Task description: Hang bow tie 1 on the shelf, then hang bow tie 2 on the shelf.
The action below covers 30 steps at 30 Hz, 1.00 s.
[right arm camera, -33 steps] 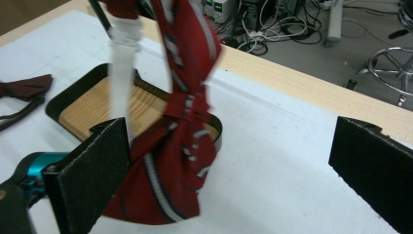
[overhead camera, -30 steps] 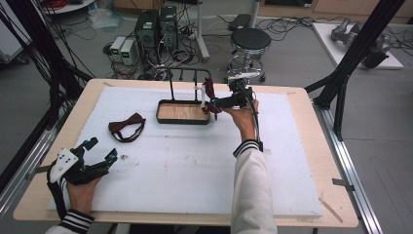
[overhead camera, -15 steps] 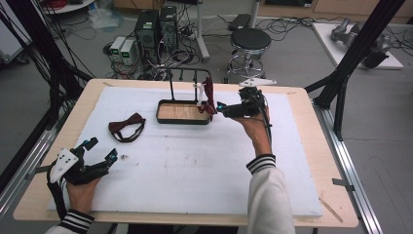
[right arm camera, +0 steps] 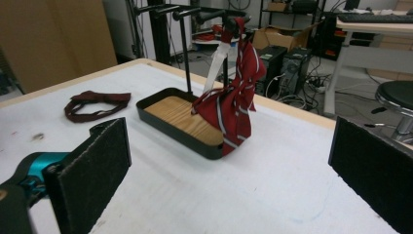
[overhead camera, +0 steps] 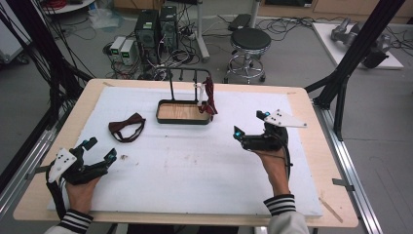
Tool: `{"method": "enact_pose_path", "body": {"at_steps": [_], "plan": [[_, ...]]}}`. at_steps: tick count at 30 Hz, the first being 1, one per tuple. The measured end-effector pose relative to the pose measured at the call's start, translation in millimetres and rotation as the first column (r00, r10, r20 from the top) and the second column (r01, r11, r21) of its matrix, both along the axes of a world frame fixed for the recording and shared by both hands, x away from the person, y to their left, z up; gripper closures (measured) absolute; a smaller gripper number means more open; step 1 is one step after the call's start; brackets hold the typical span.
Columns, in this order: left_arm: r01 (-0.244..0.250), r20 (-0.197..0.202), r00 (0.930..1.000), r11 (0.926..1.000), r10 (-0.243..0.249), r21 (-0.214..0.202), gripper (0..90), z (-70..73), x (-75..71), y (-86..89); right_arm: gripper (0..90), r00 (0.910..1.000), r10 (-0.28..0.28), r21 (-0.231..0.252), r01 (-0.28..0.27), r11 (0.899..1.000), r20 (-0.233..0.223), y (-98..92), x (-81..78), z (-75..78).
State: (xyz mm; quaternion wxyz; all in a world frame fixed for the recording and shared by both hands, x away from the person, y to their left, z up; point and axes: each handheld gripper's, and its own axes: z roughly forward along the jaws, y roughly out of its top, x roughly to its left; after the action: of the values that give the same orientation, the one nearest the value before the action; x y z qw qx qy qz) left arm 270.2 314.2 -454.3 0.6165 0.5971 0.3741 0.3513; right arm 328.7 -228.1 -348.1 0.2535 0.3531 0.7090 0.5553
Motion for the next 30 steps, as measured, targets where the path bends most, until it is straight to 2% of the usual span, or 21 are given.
{"method": "enact_pose_path", "body": {"at_steps": [3, 4, 6, 8, 9, 11, 15, 17, 22, 26, 30], "plan": [[0.0, 0.005, 1.0, 1.0, 0.0, 0.0, 14.6, -0.1, -0.4, -0.3, 0.8, 0.9999, 0.004, 0.009, -0.004, 1.0, 0.014, -11.0, -13.3, -11.9], [-0.001, 0.006, 1.0, 1.0, 0.001, 0.0, 14.6, -0.2, -0.5, -0.3, 0.8, 0.9999, 0.004, 0.009, -0.004, 1.0, 0.014, -11.0, -13.3, -11.9], [-0.001, 0.006, 1.0, 1.0, 0.001, 0.0, 14.6, -0.2, -0.4, -0.6, 0.8, 0.9994, -0.002, 0.041, 0.001, 0.999, 0.034, -21.3, -24.1, -23.4], [-0.002, 0.006, 1.0, 1.0, 0.002, 0.002, 14.6, -0.2, -0.5, -0.7, 0.8, 0.9979, -0.014, 0.055, 0.011, 0.998, 0.063, -28.4, -32.4, -32.1], [-0.003, 0.006, 1.0, 1.0, 0.003, 0.001, 14.6, -0.2, -0.5, -1.0, 0.8, 0.9979, -0.014, 0.055, 0.011, 0.998, 0.063, -28.4, -32.4, -32.1], [-0.005, 0.006, 1.0, 1.0, 0.005, 0.005, 14.6, -0.2, -0.5, -1.0, 0.8, 0.9957, -0.04, 0.087, 0.033, 0.996, 0.084, -39.4, -43.7, -45.0], [-0.005, 0.007, 1.0, 1.0, 0.004, 0.008, 14.6, -0.1, -0.8, -1.2, 0.8, 0.9944, -0.063, 0.116, 0.053, 0.992, 0.084, -51.5, -51.5, -55.9], [-0.006, 0.008, 0.9999, 1.0, 0.006, 0.008, 14.6, -0.2, -0.8, -1.6, 0.8, 0.9953, -0.067, 0.113, 0.058, 0.992, 0.071, -54.5, -53.6, -57.0], [-0.006, 0.003, 1.0, 1.0, 0.006, -0.004, 14.6, -0.2, -0.4, -0.1, 0.8, 0.9929, -0.062, 0.124, 0.049, 0.991, 0.101, -54.2, -56.8, -55.1], [-0.007, 0.008, 0.9999, 0.9999, 0.007, 0.009, 14.6, -0.1, -0.6, -1.1, 0.8, 0.9934, -0.061, 0.125, 0.049, 0.991, 0.097, -53.4, -57.9, -55.0], [-0.009, 0.005, 0.9999, 1.0, 0.009, -0.001, 14.5, -0.2, -0.5, -0.5, 0.8, 0.9935, -0.058, 0.117, 0.047, 0.992, 0.097, -52.8, -59.5, -54.6]]}}
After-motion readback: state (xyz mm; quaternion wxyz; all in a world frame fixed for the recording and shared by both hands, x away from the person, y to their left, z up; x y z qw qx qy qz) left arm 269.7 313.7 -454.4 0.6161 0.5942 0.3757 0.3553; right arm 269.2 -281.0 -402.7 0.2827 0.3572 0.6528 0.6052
